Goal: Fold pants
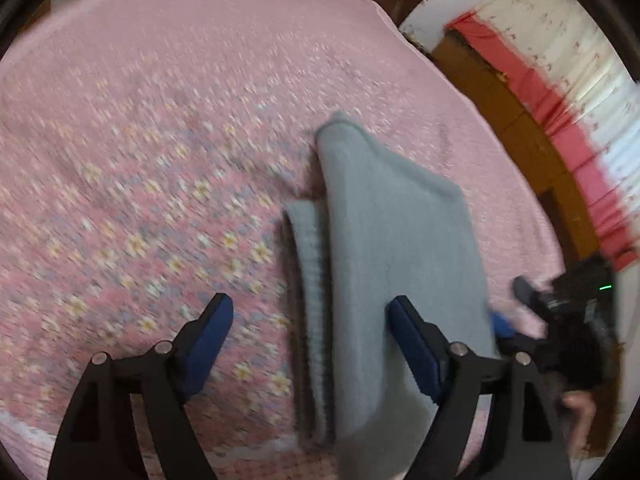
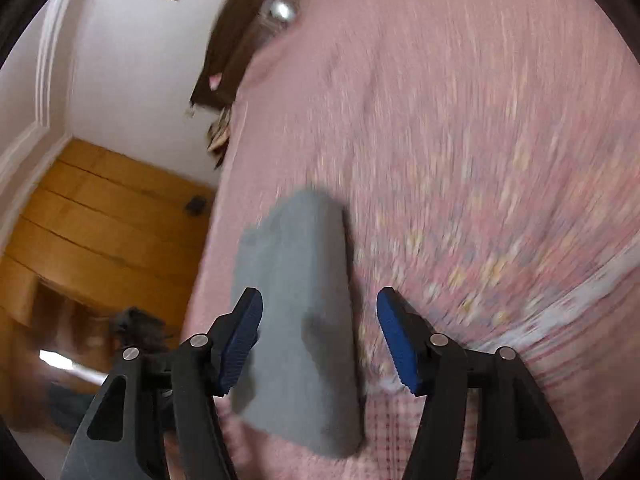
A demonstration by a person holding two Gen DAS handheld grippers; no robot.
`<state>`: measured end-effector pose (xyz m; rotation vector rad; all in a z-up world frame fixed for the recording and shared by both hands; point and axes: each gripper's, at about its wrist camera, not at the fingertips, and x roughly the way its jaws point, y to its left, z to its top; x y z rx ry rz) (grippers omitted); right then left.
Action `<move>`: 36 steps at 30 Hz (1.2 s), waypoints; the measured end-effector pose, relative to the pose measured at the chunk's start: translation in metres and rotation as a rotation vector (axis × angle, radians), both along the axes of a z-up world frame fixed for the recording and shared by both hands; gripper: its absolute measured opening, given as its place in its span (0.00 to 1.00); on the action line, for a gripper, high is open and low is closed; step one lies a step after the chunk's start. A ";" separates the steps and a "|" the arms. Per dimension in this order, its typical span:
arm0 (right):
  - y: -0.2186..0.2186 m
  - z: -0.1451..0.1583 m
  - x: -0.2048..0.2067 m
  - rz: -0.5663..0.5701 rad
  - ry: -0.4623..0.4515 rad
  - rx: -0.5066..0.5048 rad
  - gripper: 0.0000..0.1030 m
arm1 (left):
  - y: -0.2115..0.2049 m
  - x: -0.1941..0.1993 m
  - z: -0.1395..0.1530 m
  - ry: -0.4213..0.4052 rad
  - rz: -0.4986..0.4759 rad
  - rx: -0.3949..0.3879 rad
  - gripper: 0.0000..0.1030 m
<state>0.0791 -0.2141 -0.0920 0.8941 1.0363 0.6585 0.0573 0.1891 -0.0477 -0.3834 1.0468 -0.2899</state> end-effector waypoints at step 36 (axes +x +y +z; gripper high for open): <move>0.053 0.049 0.053 0.212 -0.094 -0.221 0.27 | -0.013 -0.010 0.013 -0.042 -0.037 -0.293 0.34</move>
